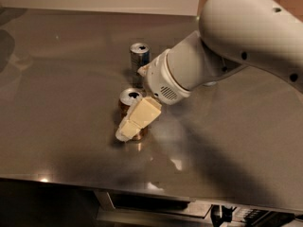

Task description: Knock orange can over

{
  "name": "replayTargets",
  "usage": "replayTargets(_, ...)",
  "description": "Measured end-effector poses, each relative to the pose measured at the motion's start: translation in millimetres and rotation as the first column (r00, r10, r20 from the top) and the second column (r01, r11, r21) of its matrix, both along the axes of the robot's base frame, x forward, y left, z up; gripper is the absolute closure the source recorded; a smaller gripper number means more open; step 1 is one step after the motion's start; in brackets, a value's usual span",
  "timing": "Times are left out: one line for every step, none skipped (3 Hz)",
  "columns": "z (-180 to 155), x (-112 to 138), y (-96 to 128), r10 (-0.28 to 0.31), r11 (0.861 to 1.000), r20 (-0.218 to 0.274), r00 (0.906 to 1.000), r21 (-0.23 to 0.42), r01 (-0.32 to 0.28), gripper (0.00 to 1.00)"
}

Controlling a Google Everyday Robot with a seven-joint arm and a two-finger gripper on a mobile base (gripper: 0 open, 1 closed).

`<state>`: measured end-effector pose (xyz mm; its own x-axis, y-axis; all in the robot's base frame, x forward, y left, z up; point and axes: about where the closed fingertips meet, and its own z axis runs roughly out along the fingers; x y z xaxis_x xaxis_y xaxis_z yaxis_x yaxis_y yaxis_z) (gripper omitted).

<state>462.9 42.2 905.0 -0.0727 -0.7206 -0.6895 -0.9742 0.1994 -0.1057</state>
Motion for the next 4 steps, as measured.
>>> replayTargets(-7, 0, 2, 0.007, 1.000, 0.005, 1.0000, 0.021, -0.007, 0.00)
replayTargets(-10, 0, 3, 0.004, 0.999, 0.000, 1.0000, 0.042, -0.004, 0.18)
replayTargets(-8, -1, 2, 0.010, 0.997, -0.013, 0.9999, 0.073, -0.009, 0.41)
replayTargets(3, -2, -8, 0.021, 0.994, -0.028, 0.9994, 0.111, -0.017, 0.65)
